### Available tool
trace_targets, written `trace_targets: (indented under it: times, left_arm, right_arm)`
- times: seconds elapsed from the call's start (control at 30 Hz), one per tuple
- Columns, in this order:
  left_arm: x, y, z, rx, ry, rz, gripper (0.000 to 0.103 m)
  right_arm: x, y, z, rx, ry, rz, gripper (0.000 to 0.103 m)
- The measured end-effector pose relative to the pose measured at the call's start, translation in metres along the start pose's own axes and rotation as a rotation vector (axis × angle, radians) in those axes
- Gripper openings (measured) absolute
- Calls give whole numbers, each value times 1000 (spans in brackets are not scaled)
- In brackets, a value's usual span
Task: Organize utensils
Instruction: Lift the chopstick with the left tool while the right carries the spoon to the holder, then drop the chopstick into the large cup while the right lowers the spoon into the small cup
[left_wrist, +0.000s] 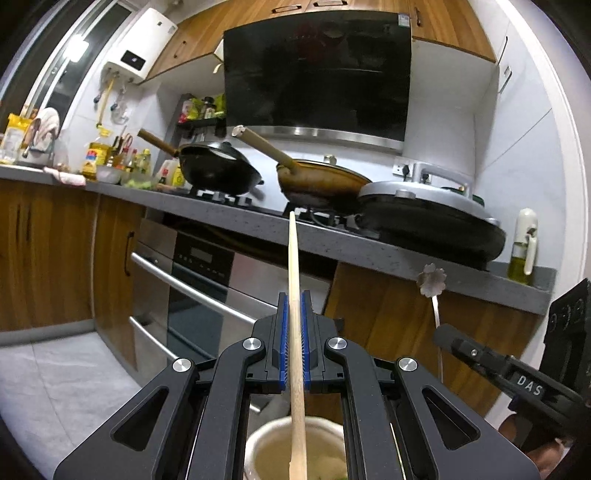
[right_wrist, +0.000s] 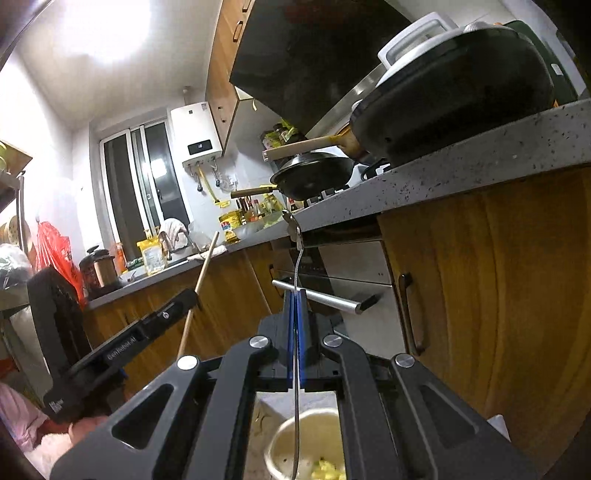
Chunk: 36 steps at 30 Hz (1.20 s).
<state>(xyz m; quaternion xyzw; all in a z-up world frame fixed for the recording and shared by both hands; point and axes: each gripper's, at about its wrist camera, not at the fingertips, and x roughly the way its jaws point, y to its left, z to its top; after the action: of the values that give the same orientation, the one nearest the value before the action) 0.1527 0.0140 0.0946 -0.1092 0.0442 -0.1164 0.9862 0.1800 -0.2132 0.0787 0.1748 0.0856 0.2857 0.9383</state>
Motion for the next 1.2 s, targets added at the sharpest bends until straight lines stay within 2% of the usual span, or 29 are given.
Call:
trace_targets:
  times: [0.17, 0.57, 0.9, 1.2]
  left_arm:
    - [11, -1, -8, 34, -5, 28, 6]
    - [10, 1, -24, 44, 22, 25, 6]
    - [-15, 13, -27, 12, 25, 12, 6]
    - [-38, 1, -38, 89, 50, 15, 6]
  right_arm:
    - [8, -2, -7, -15, -5, -21, 1]
    - [25, -11, -20, -39, 20, -67, 1]
    - [22, -16, -28, -38, 46, -75, 1]
    - [7, -12, -27, -52, 86, -105, 1]
